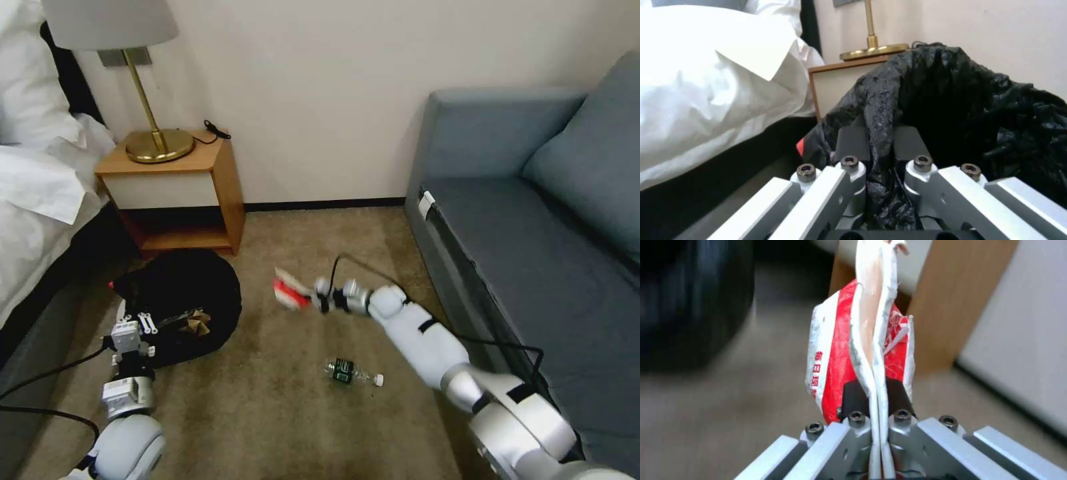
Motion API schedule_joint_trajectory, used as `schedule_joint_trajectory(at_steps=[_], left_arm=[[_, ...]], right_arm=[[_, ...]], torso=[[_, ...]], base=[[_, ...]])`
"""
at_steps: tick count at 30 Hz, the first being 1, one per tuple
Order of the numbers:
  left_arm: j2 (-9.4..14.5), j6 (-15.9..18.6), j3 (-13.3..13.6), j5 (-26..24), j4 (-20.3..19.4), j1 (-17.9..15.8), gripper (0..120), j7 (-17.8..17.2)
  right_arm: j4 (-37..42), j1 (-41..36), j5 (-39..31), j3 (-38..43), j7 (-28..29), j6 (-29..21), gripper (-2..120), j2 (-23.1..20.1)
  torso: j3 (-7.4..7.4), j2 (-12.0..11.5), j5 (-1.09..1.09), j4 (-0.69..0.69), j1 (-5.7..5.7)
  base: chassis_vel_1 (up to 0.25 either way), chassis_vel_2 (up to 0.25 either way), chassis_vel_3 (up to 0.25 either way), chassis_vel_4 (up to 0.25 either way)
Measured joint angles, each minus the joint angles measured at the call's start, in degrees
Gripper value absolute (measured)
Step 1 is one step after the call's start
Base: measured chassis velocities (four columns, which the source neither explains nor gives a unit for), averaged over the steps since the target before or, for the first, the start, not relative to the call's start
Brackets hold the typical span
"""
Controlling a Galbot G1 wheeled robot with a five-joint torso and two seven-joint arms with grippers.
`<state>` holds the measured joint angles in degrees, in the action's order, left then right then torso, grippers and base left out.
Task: Pick up the trash bin, then pick up the garbage on the floor and place it into the trash bin.
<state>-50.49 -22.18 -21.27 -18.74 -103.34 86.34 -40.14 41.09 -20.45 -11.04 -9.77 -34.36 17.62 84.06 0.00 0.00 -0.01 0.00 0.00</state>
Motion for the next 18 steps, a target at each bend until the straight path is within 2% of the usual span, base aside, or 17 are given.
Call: schedule_joint_trajectory(at_steps=[1,3,5,10,18], left_arm=[[0.0,0.0,0.0,0.0,0.0,0.0,6,0.0],[-0.1,0.0,0.1,-0.1,-0.7,0.1,6,-0.1],[-0.3,0.2,0.3,-0.2,-1.5,0.3,6,-0.2],[-0.7,0.5,0.7,-0.2,-2.0,0.3,6,-0.2],[-0.5,0.5,0.5,-0.4,-2.2,0.3,6,-0.3]], right_arm=[[0.0,0.0,0.0,0.0,0.0,0.0,0,0.0],[4.4,1.3,-7.3,-4.6,3.2,-0.7,0,0.1],[8.2,1.6,-10.7,-8.2,6.5,-1.3,0,0.9],[12.6,0.3,-12.3,-13.1,9.3,-1.8,0,3.4],[13.4,-2.8,-10.7,-18.1,9.1,-1.4,0,5.1]], torso=[[0.0,0.0,0.0,0.0,0.0],[0.0,0.0,0.0,0.01,0.0],[0.0,0.0,0.0,0.01,0.0],[0.0,0.0,0.0,0.02,0.0],[0.0,0.0,0.0,0.02,0.0]], base=[[0.0,0.0,0.0,0.0],[0.0,0.0,0.0,0.0],[0.0,0.0,0.0,0.0],[0.0,0.0,0.0,0.0],[0.0,0.0,0.0,0.0]])
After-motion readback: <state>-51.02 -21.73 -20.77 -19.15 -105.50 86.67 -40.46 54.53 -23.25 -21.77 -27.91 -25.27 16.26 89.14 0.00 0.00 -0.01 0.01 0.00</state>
